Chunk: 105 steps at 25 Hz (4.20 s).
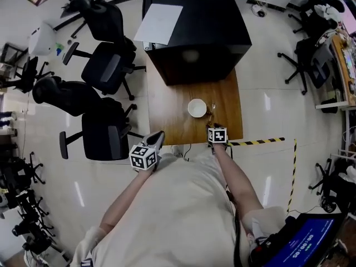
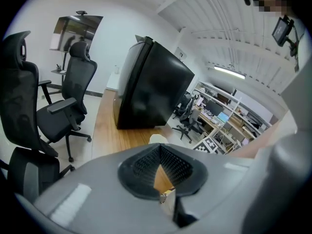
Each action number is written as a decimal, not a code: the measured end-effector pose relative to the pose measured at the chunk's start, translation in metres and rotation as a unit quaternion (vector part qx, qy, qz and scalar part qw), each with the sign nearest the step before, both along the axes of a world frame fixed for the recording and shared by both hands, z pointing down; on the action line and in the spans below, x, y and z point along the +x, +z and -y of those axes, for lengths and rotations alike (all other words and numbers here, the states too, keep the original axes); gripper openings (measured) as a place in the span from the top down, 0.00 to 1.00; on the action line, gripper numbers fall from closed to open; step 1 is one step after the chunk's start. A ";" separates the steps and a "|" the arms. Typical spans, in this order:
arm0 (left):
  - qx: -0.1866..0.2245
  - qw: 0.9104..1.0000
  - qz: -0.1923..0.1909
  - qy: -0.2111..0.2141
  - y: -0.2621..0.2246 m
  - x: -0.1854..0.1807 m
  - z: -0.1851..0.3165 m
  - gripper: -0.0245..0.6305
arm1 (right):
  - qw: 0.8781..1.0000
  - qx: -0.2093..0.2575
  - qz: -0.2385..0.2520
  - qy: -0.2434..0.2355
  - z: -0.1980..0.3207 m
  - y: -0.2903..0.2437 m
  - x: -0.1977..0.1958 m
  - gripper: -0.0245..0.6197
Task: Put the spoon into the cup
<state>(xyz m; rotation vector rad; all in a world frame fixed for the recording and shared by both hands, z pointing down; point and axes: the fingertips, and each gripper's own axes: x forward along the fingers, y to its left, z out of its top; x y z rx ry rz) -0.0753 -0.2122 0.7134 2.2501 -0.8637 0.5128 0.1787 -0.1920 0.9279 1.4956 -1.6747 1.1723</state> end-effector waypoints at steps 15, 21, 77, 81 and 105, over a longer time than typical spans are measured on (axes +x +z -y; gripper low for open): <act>-0.007 0.999 0.045 -0.006 0.009 -0.029 -0.009 0.96 | 0.997 -0.034 -0.021 0.060 0.010 0.046 -0.009 0.64; -0.004 0.999 0.049 0.000 0.008 -0.028 -0.009 0.96 | 0.996 -0.035 -0.057 0.062 0.022 0.043 0.003 0.74; 0.029 0.999 -0.020 0.032 -0.006 -0.020 0.040 0.96 | 0.988 0.152 0.024 -0.030 0.046 -0.153 -0.043 0.77; 0.029 0.999 -0.021 0.025 -0.007 -0.024 0.039 0.96 | 0.990 0.134 0.025 -0.044 0.045 -0.141 -0.049 0.77; 0.033 0.999 -0.014 -0.003 -0.007 -0.037 0.027 0.96 | 0.991 0.099 0.035 -0.088 0.072 -0.102 -0.066 0.77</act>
